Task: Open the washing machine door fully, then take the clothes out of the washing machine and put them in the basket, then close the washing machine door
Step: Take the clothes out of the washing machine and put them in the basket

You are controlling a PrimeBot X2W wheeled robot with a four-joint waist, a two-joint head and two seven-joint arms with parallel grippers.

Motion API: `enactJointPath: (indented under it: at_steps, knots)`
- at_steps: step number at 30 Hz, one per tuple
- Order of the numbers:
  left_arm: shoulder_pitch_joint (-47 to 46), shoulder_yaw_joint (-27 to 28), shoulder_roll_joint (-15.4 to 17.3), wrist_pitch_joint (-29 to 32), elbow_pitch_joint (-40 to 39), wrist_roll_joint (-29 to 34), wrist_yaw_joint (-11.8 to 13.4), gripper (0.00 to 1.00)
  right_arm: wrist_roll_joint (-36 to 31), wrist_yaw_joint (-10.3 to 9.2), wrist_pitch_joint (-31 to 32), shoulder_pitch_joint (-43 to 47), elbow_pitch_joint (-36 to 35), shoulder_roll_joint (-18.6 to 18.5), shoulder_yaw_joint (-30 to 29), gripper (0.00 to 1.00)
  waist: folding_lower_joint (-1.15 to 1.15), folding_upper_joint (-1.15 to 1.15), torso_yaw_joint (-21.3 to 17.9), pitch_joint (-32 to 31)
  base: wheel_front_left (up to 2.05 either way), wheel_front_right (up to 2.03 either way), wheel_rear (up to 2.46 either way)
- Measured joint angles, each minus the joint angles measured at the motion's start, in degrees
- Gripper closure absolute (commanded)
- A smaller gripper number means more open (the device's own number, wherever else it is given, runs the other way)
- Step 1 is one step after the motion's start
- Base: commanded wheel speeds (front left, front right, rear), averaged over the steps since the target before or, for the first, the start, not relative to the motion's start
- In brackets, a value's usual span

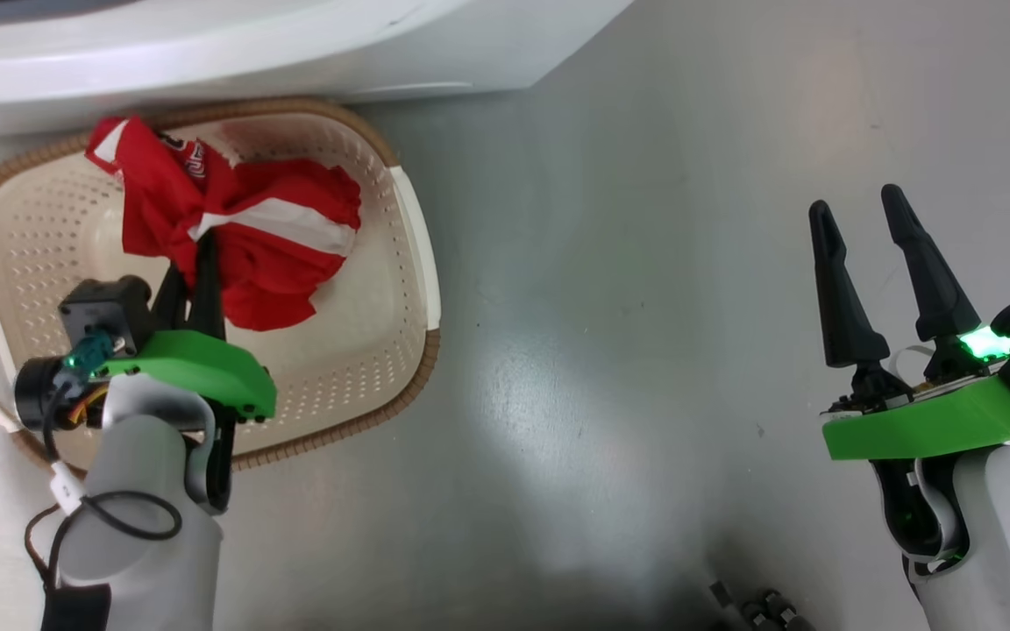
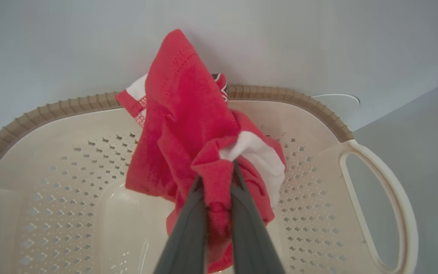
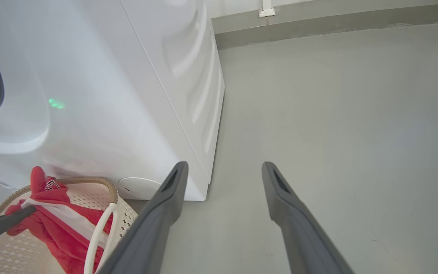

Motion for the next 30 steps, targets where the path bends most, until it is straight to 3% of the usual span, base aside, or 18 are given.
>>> enactJointPath:
  at_steps: [13, 14, 15, 16, 17, 18, 19, 30]
  knots:
    - [-3.4, -0.2, 0.0, 0.0, 6.2, 0.3, 0.1, 0.99, 0.0, 0.0, 0.0, -0.5, -0.5, -0.4, 0.1, 0.0, 0.0, 0.0, -0.1, 2.3, 0.0, 0.0, 0.0]
    - [-3.4, -0.1, 0.0, 0.0, 6.3, 0.3, 0.1, 0.91, 0.0, 0.0, 0.0, -0.5, -0.5, -0.4, 0.1, 0.0, 0.0, 0.0, -0.1, 2.1, 0.0, 0.0, 0.0]
    - [-3.4, 0.0, 0.0, 0.0, 6.4, 0.3, 0.1, 0.68, 0.0, 0.0, 0.0, -0.5, -0.5, -0.4, 0.1, 0.0, 0.0, 0.0, -0.1, 2.0, 0.0, 0.0, 0.0]
    - [-3.4, 0.0, 0.0, 0.0, 6.4, 0.3, 0.1, 0.6, 0.0, 0.0, 0.0, -0.5, -0.5, -0.4, 0.1, 0.0, 0.0, 0.0, -0.2, 1.9, 0.0, 0.0, 0.0]
    - [-3.4, 0.1, 0.0, 0.0, 6.4, 0.3, 0.1, 0.37, 0.0, 0.0, 0.0, -0.5, -0.4, -0.4, 0.1, 0.0, 0.0, 0.0, -0.2, 1.7, 0.0, 0.0, 0.0]
    - [-3.4, 0.1, 0.0, 0.0, 6.4, 0.3, 0.2, 0.04, 0.0, 0.0, 0.0, -0.5, -0.3, -0.4, 0.1, 0.0, 0.0, 0.0, -0.2, 1.5, 0.0, 0.0, 0.0]
    - [-3.4, 0.1, 0.0, 0.0, 6.4, 0.3, 0.4, 0.0, 0.0, 0.0, 0.0, -0.5, -0.2, -0.4, 0.2, 0.0, 0.0, 0.0, -0.2, 1.3, 0.0, 0.0, 0.0]
    - [-0.2, 0.8, 0.0, 0.0, 3.7, -0.9, 0.5, 0.0, 0.0, 0.0, 0.0, -0.4, 1.2, -0.4, 1.3, 0.0, 0.0, 0.0, 0.1, -3.7, 0.0, 0.0, 0.0]
